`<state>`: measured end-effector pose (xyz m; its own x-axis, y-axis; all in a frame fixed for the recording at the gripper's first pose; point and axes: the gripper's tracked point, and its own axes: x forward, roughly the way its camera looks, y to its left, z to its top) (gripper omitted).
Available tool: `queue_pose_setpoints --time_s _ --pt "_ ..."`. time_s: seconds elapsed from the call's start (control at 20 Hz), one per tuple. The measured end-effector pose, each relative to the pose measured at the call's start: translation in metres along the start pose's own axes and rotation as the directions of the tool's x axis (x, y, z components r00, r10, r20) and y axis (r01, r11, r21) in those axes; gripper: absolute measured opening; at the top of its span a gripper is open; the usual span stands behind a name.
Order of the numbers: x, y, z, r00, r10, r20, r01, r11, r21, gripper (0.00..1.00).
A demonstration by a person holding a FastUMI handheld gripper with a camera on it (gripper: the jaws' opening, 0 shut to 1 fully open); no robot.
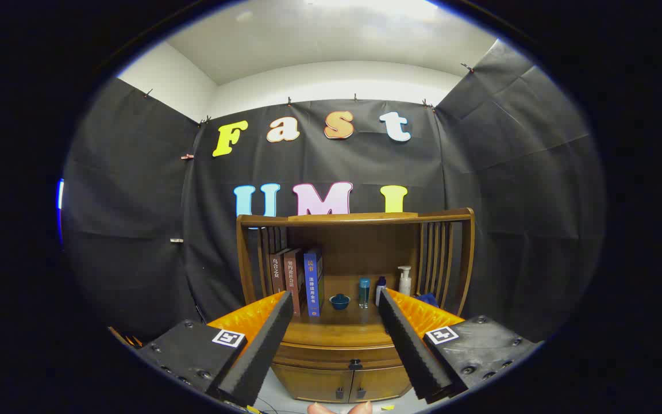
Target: Pull open the drawer, take out the items inside it, and place them on the countertop above the cabinet.
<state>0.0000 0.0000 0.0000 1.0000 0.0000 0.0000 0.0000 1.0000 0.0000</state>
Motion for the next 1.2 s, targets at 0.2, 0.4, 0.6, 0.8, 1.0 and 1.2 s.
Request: queue_pose_setpoints --time_s 0.2,0.4,0.6,0.8,1.0,1.2 --pt "0.001 0.003 0.003 1.0 -0.021 0.004 0.021 1.0 0.0 0.99" --pt "0.002 0.009 0.002 1.0 -0.026 0.002 0.026 1.0 -0.004 0.99" --pt "-0.003 0.006 0.007 1.0 -0.028 0.009 0.028 1.0 0.003 0.98" --pt "-0.001 0.01 0.006 0.999 -0.038 0.011 0.038 0.999 -0.005 0.98" --pt "0.005 0.008 0.003 0.999 -0.027 0.038 0.027 1.0 -0.002 0.99" --pt "0.027 0.011 -0.017 0.998 -0.02 0.061 0.021 1.0 -0.012 0.98"
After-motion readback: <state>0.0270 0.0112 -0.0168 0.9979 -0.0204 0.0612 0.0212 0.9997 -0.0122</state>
